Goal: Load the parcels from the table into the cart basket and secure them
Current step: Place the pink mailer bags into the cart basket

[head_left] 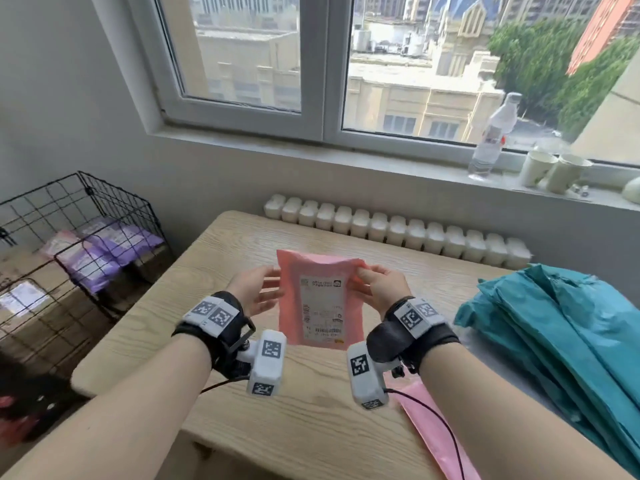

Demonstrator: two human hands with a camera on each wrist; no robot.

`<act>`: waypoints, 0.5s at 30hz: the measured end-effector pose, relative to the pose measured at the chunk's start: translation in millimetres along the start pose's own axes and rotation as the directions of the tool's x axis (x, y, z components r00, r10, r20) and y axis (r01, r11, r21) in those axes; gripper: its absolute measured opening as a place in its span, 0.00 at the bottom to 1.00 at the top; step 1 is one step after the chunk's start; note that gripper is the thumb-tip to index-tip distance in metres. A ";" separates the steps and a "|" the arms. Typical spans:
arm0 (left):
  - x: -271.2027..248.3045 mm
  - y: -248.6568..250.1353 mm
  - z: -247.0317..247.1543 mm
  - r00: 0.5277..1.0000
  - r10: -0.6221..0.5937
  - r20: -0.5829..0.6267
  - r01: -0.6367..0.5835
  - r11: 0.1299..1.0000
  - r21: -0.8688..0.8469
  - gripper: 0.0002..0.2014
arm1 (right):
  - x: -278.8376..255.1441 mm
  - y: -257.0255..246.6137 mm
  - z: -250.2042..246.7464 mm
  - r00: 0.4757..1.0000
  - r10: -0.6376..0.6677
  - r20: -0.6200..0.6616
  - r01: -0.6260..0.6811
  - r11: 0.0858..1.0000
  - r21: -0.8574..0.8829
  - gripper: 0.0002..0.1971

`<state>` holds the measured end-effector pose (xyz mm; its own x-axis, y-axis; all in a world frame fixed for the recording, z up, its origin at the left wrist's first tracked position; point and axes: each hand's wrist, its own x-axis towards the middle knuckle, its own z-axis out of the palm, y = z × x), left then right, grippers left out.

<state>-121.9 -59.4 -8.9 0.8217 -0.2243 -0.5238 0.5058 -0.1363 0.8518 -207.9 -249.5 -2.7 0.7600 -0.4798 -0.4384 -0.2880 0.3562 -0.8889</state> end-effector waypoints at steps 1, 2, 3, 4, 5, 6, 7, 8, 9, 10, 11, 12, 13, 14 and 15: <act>-1.6 1.9 -11.2 1.000 0.012 -0.009 -0.012 1.000 0.000 0.10 | -1.0 0.1 12.7 1.000 0.000 0.016 0.000 1.000 -0.012 0.06; -1.3 2.6 -23.4 0.999 0.021 -0.031 -0.021 1.000 -0.003 0.09 | -1.1 0.8 25.5 1.000 0.000 0.030 0.001 1.000 -0.026 0.06; -2.8 3.6 -34.2 0.998 0.025 -0.057 -0.026 1.000 -0.009 0.08 | -2.0 1.1 36.3 0.999 -0.001 0.041 0.003 0.999 -0.039 0.05; -2.8 3.9 -44.6 0.996 0.028 -0.087 -0.029 1.000 -0.009 0.08 | -1.9 2.1 45.6 0.999 -0.004 0.049 0.007 0.999 -0.053 0.05; -3.9 4.9 -57.9 0.992 0.040 -0.122 -0.042 0.999 -0.008 0.08 | -2.9 2.6 58.4 0.998 -0.003 0.059 0.007 0.997 -0.074 0.04; -3.7 4.9 -65.3 0.988 0.056 -0.141 -0.056 0.998 0.002 0.11 | -3.4 2.7 65.1 0.998 -0.004 0.064 0.010 0.995 -0.096 0.03; -5.3 6.4 -75.6 0.987 0.068 -0.143 -0.068 0.998 0.004 0.18 | -5.4 3.1 75.9 0.997 -0.008 0.079 0.017 0.992 -0.127 0.02; -6.6 8.1 -84.6 0.989 0.078 -0.123 -0.078 0.997 0.005 0.24 | -7.8 3.6 87.4 0.995 -0.011 0.098 0.026 0.988 -0.153 0.01; -10.3 11.5 -91.1 0.992 0.094 -0.088 -0.094 0.996 0.010 0.29 | -10.9 4.4 98.4 0.993 -0.011 0.121 0.031 0.985 -0.172 0.03; -12.6 14.8 -96.9 0.992 0.119 -0.052 -0.116 0.992 0.041 0.32 | -13.5 5.6 109.2 0.989 -0.006 0.147 0.033 0.982 -0.184 0.06; -14.5 18.6 -102.2 0.987 0.155 -0.028 -0.151 0.983 0.107 0.34 | -16.3 6.8 120.5 0.985 0.000 0.172 0.033 0.982 -0.189 0.07; -15.2 22.0 -107.9 0.979 0.203 -0.013 -0.195 0.955 0.225 0.33 | -18.4 8.1 131.2 0.981 0.002 0.194 0.035 0.982 -0.185 0.08; -16.0 24.9 -114.4 0.967 0.256 0.000 -0.238 0.898 0.371 0.31 | -21.0 8.9 141.5 0.977 0.002 0.214 0.037 0.983 -0.177 0.08; -16.0 26.7 -121.8 0.953 0.302 0.011 -0.264 0.814 0.517 0.27 | -22.6 9.7 150.5 0.973 -0.001 0.229 0.040 0.985 -0.166 0.07; -15.3 27.5 -129.7 0.938 0.347 0.023 -0.283 0.725 0.628 0.22 | -24.3 9.9 159.5 0.970 -0.006 0.241 0.046 0.986 -0.159 0.06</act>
<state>-86.5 65.4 22.3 0.9400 -0.2797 -0.1956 -0.0313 -0.6412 0.7667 -136.3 -106.4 20.3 0.8799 -0.2744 -0.3879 -0.3418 0.2015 -0.9179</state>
